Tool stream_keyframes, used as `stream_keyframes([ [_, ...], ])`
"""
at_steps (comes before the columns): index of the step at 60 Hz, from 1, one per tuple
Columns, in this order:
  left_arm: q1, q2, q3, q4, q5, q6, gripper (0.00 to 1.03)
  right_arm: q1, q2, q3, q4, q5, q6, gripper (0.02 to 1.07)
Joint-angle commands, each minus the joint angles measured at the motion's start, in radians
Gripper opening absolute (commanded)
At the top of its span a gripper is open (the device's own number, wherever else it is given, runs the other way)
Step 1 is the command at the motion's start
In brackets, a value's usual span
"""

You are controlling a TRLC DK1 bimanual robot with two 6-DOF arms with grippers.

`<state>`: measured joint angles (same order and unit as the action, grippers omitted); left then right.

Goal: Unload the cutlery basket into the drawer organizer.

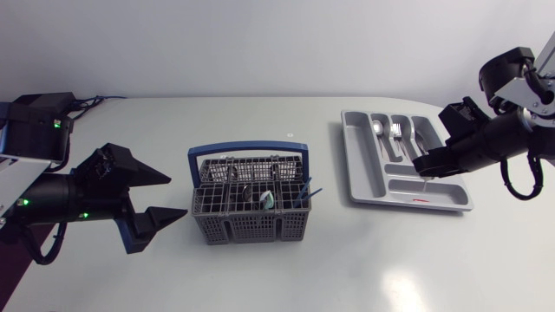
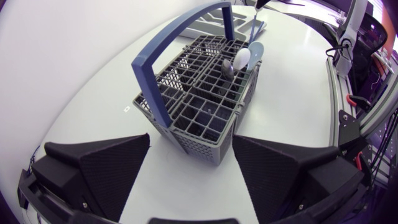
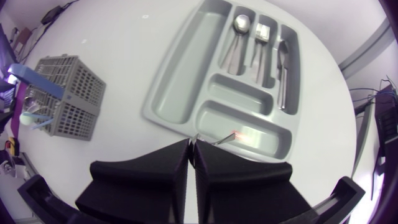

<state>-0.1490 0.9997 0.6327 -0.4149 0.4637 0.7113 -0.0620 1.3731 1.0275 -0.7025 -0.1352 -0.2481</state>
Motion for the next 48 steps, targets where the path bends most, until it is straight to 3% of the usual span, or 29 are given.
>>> stream_keyframes([
  [1,-0.009,-0.009,-0.007,-0.01,0.007,0.004,0.98,-0.024,0.03,-0.035,0.063,0.051,-0.023,0.09],
  [19,-0.011,-0.018,-0.028,-0.009,0.007,0.008,0.98,-0.11,0.199,-0.04,0.17,0.132,0.003,0.1],
  [38,-0.011,-0.019,-0.037,-0.005,0.007,0.011,0.98,-0.062,0.29,-0.06,0.262,0.198,0.061,0.13],
  [48,-0.011,-0.019,-0.036,-0.007,0.007,0.011,0.98,-0.013,0.327,-0.049,0.273,0.198,0.086,0.36],
])
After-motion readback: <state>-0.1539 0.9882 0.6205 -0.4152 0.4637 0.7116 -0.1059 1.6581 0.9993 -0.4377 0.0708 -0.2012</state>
